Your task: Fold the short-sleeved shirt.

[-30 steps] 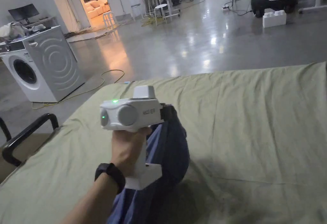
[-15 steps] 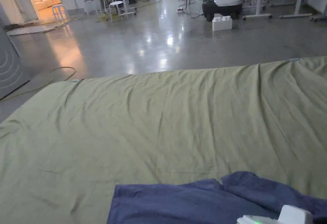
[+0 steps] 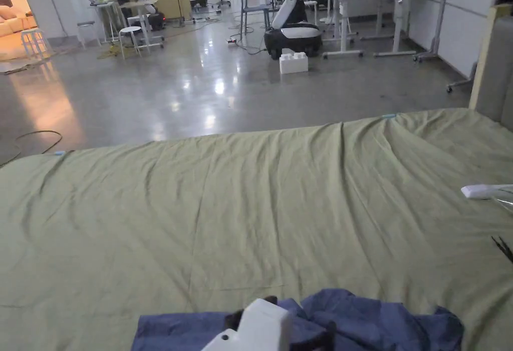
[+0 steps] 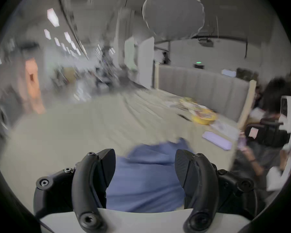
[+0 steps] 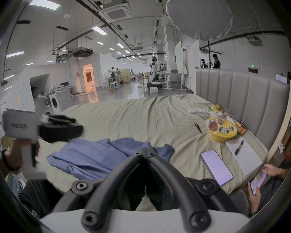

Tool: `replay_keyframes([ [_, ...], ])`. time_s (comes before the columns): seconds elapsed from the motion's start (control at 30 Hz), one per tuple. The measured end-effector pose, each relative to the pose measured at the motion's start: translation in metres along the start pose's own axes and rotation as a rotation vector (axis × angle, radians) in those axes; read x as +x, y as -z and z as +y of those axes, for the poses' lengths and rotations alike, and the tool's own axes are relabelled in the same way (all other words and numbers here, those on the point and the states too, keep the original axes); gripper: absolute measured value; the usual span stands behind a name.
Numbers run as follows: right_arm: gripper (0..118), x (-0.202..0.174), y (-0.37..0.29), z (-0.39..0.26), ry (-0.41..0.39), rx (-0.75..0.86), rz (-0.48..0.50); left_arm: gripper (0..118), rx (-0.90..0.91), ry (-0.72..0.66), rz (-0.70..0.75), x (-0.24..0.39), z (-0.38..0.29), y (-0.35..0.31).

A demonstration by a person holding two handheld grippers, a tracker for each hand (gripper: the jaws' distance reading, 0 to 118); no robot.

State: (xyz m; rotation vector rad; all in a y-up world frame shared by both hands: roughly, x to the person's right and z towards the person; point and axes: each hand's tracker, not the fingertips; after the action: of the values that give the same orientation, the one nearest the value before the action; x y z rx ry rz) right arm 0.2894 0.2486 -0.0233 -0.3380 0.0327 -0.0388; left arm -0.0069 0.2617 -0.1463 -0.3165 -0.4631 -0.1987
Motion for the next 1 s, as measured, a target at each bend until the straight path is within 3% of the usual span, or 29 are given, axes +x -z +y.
replay_keyframes([
  [0.07, 0, -0.006, 0.004, 0.008, -0.013, 0.023, 0.019, 74, 0.056, 0.020, 0.121, -0.025, 0.009, -0.043],
  [0.2, 0, -0.016, 0.008, 0.021, -0.025, 0.069, 0.053, 69, 0.183, -0.079, 0.223, -0.057, 0.009, -0.124],
  [0.27, 0, -0.019, 0.008, 0.024, -0.021, 0.087, 0.070, 42, 0.221, -0.080, 0.261, -0.064, 0.004, -0.152],
  [0.33, 0, -0.023, 0.008, 0.026, -0.019, 0.097, 0.087, 8, 0.218, -0.094, 0.352, -0.069, -0.002, -0.174],
  [0.37, 0, -0.025, 0.007, 0.027, -0.019, 0.100, 0.091, 2, 0.212, -0.106, 0.370, -0.072, -0.005, -0.180],
  [0.6, 0, -0.033, 0.001, 0.025, -0.034, 0.123, 0.089, 0, 0.132, -0.155, 0.385, -0.078, -0.020, -0.201],
  [1.0, 0, -0.033, 0.004, 0.028, -0.041, 0.111, 0.037, 0, 0.078, -0.260, 0.369, -0.091, -0.028, -0.182],
])
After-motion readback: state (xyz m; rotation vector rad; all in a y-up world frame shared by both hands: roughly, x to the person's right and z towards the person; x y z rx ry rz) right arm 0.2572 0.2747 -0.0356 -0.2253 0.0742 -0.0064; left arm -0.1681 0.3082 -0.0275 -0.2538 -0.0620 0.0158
